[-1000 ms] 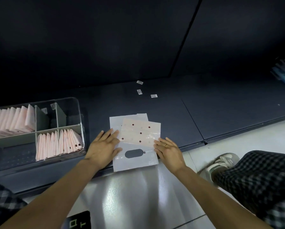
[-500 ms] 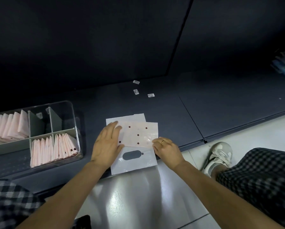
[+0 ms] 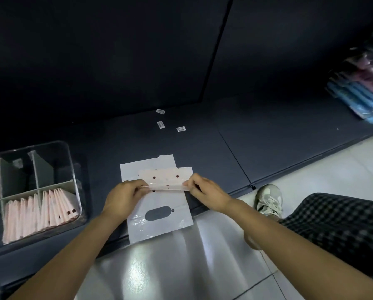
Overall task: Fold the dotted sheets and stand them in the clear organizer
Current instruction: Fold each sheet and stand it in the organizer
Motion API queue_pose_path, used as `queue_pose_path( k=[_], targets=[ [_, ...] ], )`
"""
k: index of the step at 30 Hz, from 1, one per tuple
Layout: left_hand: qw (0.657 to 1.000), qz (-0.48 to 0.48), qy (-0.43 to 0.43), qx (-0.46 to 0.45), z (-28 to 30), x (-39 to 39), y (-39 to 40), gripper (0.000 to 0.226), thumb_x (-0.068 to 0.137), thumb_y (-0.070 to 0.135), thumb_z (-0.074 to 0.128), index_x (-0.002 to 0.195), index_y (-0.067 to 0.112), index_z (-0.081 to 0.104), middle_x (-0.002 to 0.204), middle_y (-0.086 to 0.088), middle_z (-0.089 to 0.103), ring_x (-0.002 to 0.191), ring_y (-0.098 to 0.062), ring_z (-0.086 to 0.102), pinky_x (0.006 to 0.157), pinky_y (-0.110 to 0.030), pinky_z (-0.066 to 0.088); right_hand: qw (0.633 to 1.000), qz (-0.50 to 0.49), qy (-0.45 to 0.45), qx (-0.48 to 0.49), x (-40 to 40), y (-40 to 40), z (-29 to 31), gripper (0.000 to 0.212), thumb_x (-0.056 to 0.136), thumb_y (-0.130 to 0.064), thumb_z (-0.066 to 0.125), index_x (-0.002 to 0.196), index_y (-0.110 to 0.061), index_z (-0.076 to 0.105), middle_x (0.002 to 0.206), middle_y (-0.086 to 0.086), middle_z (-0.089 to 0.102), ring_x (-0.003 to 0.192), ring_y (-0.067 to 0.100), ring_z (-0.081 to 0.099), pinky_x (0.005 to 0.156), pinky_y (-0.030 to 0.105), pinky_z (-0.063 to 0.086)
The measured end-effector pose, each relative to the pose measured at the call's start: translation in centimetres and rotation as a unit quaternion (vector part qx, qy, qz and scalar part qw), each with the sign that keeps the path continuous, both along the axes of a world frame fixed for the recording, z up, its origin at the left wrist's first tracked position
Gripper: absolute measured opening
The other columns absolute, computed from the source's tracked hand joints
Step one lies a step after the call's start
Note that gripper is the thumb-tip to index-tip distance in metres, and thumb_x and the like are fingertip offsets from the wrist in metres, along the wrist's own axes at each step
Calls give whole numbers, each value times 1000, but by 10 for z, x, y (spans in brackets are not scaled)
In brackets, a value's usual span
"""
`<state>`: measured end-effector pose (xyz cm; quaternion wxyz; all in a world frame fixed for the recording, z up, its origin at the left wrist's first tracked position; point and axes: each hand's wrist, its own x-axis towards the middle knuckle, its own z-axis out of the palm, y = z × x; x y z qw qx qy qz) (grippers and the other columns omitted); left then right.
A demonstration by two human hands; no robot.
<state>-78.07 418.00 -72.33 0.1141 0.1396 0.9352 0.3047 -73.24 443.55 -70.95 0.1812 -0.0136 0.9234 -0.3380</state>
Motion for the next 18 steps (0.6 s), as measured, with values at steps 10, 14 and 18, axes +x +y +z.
queue_pose_path(
  k=[10,14,18],
  targets=[
    [988,96,115,39,1,6,18,39,88,12,63,125,10,53,123,-10,57,108,-32,54,91,-44,46,977,-210,-22,-10,-46,-8,-13,33,93,-25,56,70,-5,42,72,9,44,70,20,39,60,28,28],
    [979,-115,122,-111,-8,19,33,57,99,33,43,149,13,23,159,-5,14,146,-24,11,120,-34,-2,975,-206,-48,69,-59,-11,-16,44,93,-27,54,59,-13,31,60,1,39,69,23,41,60,28,29],
    [959,-155,69,-226,-24,22,37,70,98,54,19,149,18,-14,157,-5,-19,145,-21,-17,114,-30,-16,970,-215,-66,90,-66,-13,-17,44,93,-28,54,57,-15,32,59,-2,39,69,24,43,50,28,27]
  ],
)
